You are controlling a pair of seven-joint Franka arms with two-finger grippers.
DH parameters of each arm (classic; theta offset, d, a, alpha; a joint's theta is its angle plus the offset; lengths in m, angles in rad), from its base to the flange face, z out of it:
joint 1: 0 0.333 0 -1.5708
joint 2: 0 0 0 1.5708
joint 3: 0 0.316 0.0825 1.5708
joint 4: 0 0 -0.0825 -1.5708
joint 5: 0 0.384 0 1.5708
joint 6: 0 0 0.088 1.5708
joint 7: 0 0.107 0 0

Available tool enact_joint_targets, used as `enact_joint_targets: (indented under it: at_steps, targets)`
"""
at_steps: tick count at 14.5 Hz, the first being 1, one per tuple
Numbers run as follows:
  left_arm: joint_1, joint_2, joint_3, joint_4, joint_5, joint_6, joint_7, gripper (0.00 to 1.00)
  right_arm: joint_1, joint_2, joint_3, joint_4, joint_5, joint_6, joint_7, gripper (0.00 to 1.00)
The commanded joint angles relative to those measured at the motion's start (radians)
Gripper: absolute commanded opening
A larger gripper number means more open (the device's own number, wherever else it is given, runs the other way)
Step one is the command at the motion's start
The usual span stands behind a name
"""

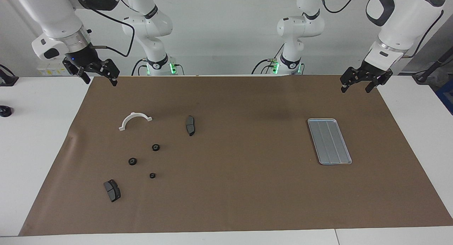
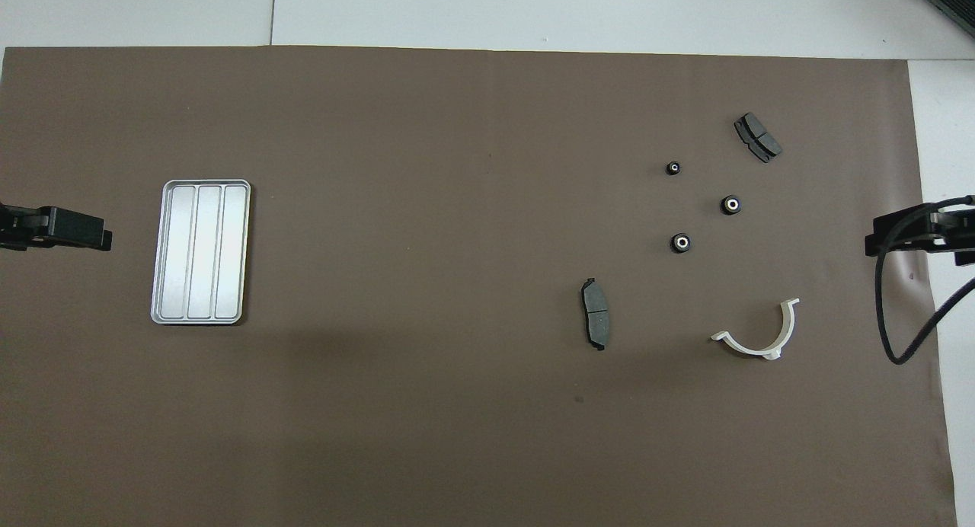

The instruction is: Pick bearing gear from pile to tray

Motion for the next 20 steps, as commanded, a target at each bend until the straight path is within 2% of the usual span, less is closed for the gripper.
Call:
enact_joint_targets:
  at_steps: [1,11,15,18,20]
  targets:
    - [0.013,-0.026,-0.008,-0.027,0.011,0.001,0.003,1.0,0.002,-0.024,-0.002,-0.029,-0.006,0.008,-0.021,1.0]
    - [0.013,-0.026,-0.008,-0.027,0.011,0.001,0.002,1.0,-0.006,-0.049,-0.002,-0.083,-0.003,0.045,-0.025,1.0]
    - [0.013,-0.026,-0.008,-0.027,0.011,0.001,0.002,1.0,-0.008,-0.04,-0.002,-0.094,-0.004,0.069,-0.085,1.0]
    - [0.013,-0.026,-0.008,-0.027,0.011,0.001,0.002,1.0,0.003,-0.004,-0.002,-0.095,-0.006,0.184,-0.097,1.0]
    - [0.013,-0.026,-0.008,-0.027,0.011,0.001,0.002,1.0,0.037,0.075,0.004,-0.088,0.005,0.283,-0.091,1.0]
